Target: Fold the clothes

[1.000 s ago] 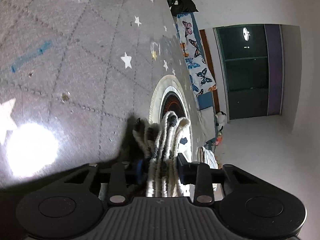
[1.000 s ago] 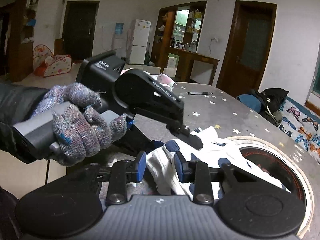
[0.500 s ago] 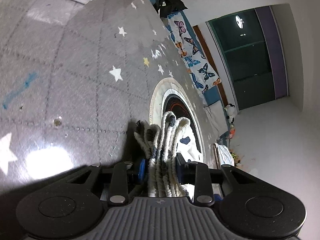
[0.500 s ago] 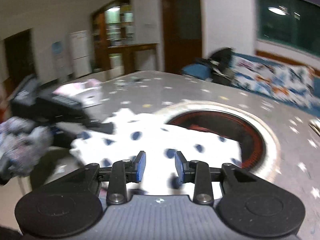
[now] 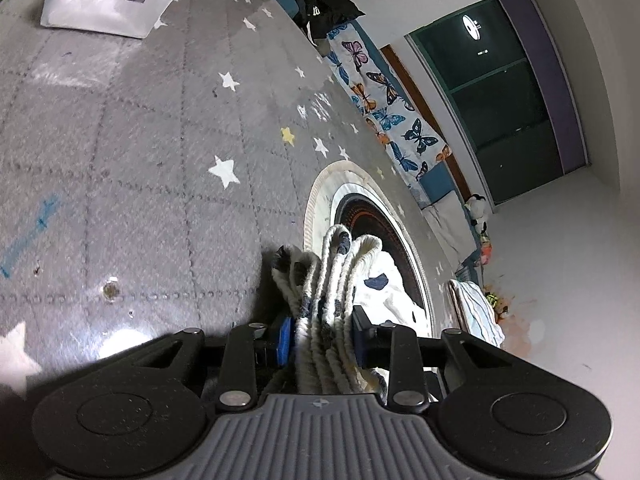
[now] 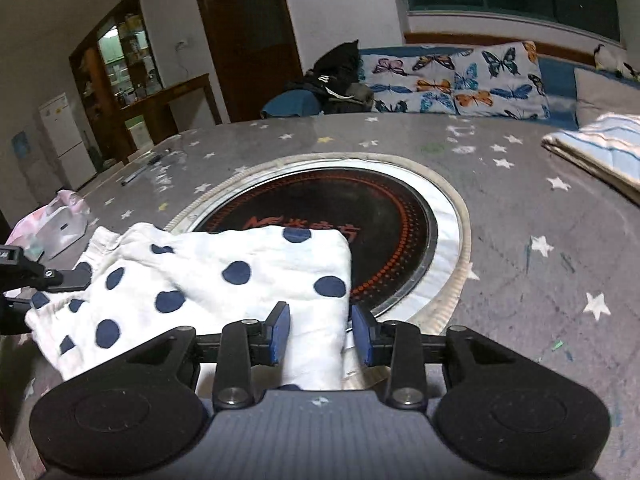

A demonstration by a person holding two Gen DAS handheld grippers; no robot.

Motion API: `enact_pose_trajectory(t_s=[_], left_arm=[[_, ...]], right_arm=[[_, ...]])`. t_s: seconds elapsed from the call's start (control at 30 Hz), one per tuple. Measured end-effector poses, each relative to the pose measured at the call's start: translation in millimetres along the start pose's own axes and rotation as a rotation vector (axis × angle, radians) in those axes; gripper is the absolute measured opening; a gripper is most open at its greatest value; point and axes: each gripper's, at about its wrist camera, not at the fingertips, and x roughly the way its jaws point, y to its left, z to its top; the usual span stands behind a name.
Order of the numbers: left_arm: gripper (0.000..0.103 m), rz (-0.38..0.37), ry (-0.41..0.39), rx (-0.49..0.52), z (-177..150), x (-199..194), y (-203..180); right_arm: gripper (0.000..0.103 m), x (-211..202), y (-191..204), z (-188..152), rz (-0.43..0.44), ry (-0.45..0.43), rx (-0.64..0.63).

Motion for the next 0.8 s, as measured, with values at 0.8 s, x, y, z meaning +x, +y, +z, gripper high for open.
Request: enact_pose_trajectory(t_s=[0.8], left_arm=[[0.030,-0.005,0.077,0.279,-4.7,55.3,-94.3]], right_arm=[[0.005,-44.5,-44.7,11.2,-0.072,-0.125,0.092]])
